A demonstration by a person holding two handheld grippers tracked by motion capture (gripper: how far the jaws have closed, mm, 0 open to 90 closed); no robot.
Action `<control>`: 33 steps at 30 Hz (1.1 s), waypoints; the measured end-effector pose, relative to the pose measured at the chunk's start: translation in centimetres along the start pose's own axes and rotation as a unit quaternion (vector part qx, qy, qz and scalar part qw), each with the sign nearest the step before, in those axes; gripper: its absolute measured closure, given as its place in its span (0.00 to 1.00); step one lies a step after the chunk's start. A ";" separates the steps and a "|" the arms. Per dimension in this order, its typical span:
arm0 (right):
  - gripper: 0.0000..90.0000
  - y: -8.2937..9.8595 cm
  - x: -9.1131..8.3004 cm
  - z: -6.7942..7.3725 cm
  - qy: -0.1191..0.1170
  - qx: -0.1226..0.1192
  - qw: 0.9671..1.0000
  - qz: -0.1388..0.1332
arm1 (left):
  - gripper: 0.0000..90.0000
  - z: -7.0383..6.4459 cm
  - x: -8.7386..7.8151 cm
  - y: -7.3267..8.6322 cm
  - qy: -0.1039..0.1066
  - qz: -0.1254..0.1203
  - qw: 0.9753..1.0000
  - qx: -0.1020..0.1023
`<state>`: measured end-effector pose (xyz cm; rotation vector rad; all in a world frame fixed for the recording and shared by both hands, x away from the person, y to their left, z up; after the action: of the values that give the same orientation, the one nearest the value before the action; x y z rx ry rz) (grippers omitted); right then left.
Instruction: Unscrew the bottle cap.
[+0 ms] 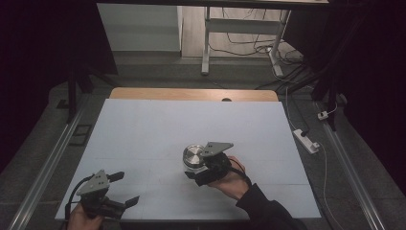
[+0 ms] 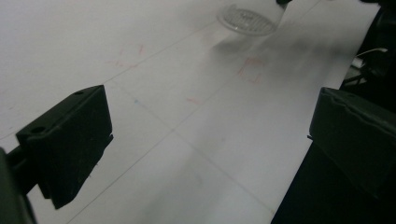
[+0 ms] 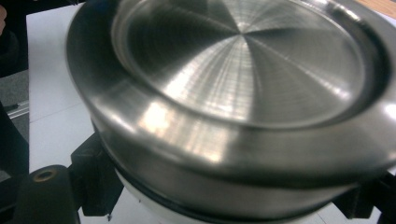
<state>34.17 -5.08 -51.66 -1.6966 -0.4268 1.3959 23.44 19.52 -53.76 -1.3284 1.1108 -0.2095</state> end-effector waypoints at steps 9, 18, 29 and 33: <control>0.16 0.0 0.0 0.1 -0.001 -0.004 1.000 0.000 | 0.00 0.0 1.9 -1.8 0.000 0.008 1.000 0.019; 0.16 -0.1 0.0 0.1 0.000 -0.007 1.000 0.000 | 0.00 0.4 3.5 -4.2 0.000 0.019 0.999 0.049; 0.16 -0.1 -0.1 0.1 -0.001 -0.009 1.000 0.000 | 0.00 0.2 5.3 -7.4 0.016 0.026 0.998 0.058; 0.16 0.0 -0.1 0.2 -0.002 -0.010 1.000 0.001 | 0.00 -0.2 5.9 -8.7 0.029 0.025 0.996 0.077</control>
<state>33.98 -5.06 -51.58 -1.7106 -0.4427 1.4018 30.23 12.63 -49.47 -1.1633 1.1513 -0.2928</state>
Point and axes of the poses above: each handheld gripper's, and its own axes: x roughly forward along the jaws, y roughly out of its underside, z roughly to its left, the point moved 7 cm from there along x, roughly forward along the jaws, and after that the axes turned 1 degree about z, right-handed, at the moved point
